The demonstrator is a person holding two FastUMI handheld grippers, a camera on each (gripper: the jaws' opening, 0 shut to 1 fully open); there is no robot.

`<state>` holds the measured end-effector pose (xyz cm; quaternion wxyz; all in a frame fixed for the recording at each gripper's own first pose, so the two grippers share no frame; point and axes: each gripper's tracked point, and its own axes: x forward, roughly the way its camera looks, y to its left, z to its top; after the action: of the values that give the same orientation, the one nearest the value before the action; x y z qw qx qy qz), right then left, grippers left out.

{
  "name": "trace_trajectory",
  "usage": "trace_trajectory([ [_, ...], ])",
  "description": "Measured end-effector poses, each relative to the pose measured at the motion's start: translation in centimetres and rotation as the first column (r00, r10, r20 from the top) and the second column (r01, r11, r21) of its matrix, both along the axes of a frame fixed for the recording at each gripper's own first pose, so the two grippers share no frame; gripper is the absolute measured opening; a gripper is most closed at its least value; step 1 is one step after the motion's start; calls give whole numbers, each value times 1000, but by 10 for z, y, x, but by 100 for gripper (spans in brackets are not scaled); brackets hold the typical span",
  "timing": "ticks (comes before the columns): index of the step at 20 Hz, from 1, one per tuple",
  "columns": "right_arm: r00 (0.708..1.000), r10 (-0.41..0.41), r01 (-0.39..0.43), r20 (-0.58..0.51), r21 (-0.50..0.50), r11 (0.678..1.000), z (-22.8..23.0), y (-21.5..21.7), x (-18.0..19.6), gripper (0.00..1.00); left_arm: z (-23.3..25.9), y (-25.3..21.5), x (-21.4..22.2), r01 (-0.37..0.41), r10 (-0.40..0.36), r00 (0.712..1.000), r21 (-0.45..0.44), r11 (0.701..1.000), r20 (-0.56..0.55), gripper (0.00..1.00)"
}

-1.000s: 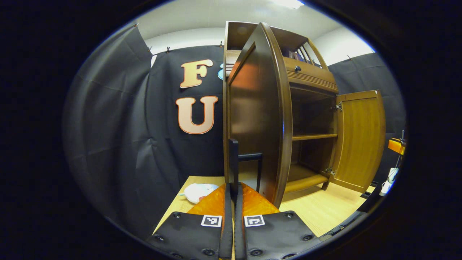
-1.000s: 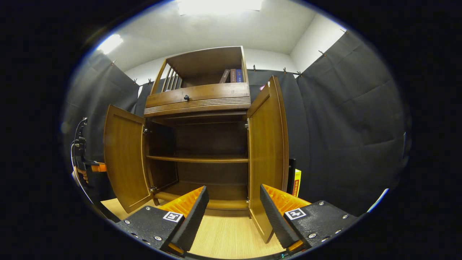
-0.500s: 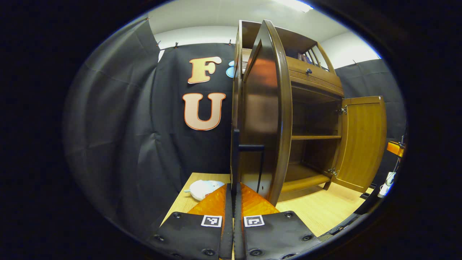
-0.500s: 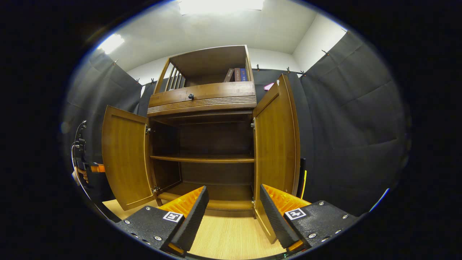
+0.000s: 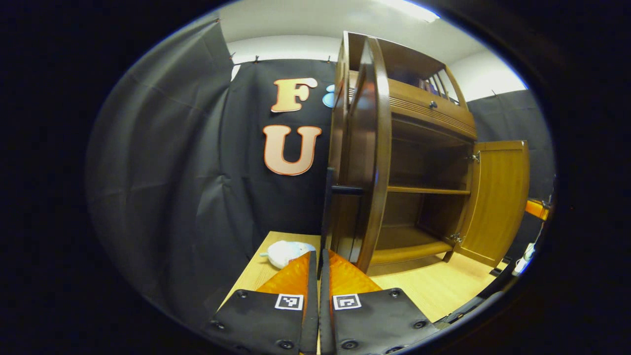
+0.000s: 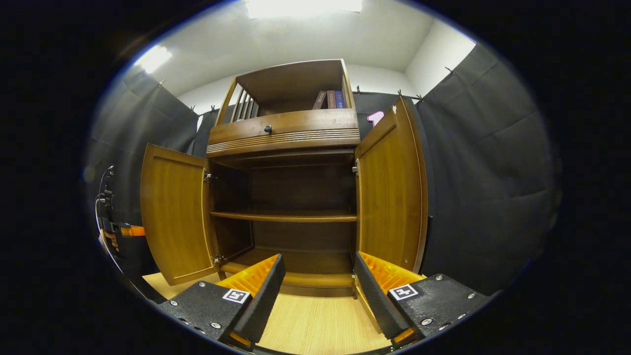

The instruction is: Open the right door of the double-door shoe cabinet with the right hand, and open the left door with the left hand.

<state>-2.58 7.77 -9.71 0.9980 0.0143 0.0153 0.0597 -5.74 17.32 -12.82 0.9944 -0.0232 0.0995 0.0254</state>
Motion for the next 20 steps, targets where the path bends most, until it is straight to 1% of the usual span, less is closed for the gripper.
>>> trace_trajectory([
  [2, 1000, 5, -5, -10, 6, 1000, 1, 2, 3, 87, 12, 3, -18, -46, 45, 999, 23, 999, 11, 7],
  [5, 1000, 8, -8, -10, 11, 1000, 12, 5, 5, 87, 47, -20, -40, -66, 63, 996, 55, 996, 60, 8],
  [7, 1000, 13, -13, -9, 13, 1000, 21, 9, 6, 87, 70, -29, -49, -111, 102, 991, 104, 988, 92, 7],
  [8, 1000, 13, -13, -12, 15, 1000, 25, 10, 7, 87, 79, -37, -50, -124, 112, 988, 113, 986, 105, 7],
  [9, 1000, 16, -16, -12, 19, 1000, 29, 11, 6, 87, 89, -46, -53, -138, 124, 986, 118, 983, 114, 19],
  [11, 1000, 14, -13, -13, 18, 1000, 37, 11, 6, 87, 102, -73, -48, -109, 94, 987, 123, 986, 127, 41],
  [13, 1000, 8, -8, -7, 6, 1000, 44, 10, 7, 87, 105, -95, -41, -77, 64, 991, 115, 990, 118, 55],
  [14, 1000, 12, -12, -6, -1, 1000, 48, 10, 7, 87, 106, -105, -38, -67, 55, 993, 109, 992, 109, 58],
  [16, 1000, 19, -20, -18, -9, 1000, 50, 11, 9, 87, 107, -117, -37, -82, 72, 992, 105, 991, 100, 74],
  [17, 999, 25, -26, -26, -6, 1000, 52, 11, 11, 87, 106, -122, -36, -78, 67, 993, 104, 991, 102, 83],
  [18, 999, 28, -28, -25, -4, 1000, 56, 12, 12, 93, 109, -132, -34, -68, 56, 992, 103, 992, 112, 91],
  [19, 1000, 22, -22, -19, -10, 1000, 60, 10, 14, 81, 111, -140, -33, -60, 48, 992, 100, 993, 119, 100],
  [20, 1000, 13, -14, -12, -19, 1000, 65, 8, 14, 87, 113, -140, -33, -68, 56, 991, 101, 993, 120, 100],
])
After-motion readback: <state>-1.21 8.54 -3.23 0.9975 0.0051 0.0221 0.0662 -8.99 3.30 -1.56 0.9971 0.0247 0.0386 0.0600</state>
